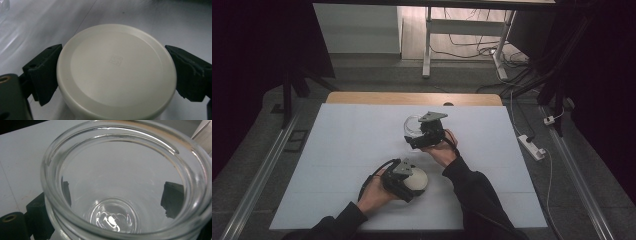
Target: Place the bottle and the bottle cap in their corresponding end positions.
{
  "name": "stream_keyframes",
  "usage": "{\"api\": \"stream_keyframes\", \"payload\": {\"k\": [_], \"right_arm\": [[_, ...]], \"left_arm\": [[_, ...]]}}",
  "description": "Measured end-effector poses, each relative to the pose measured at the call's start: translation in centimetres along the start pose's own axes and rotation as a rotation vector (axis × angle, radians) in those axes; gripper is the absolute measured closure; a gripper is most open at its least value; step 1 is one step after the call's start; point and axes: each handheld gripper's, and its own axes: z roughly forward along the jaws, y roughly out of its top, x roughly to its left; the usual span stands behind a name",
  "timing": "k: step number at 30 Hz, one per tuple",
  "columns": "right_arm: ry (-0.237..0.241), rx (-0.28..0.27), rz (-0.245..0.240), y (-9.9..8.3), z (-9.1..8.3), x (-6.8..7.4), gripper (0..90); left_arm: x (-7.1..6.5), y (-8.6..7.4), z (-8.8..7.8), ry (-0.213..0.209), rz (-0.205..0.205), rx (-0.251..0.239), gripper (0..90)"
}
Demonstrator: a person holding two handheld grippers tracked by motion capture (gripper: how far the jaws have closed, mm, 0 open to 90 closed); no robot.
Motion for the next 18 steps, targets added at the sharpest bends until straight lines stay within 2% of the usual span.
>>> {"api": "stream_keyframes", "payload": {"k": [9, 18], "right_arm": [[-0.004, 0.013, 0.003, -0.3, 1.4, -0.4, 6.6], [-0.003, 0.022, 0.001, -0.7, 1.9, -0.5, 6.6]], "left_arm": [[0.2, 0.0, 0.6, -0.006, 0.003, 0.027, 7.6], [0.0, 0.2, 1.1, 0.013, 0.021, 0.076, 7.4]]}}
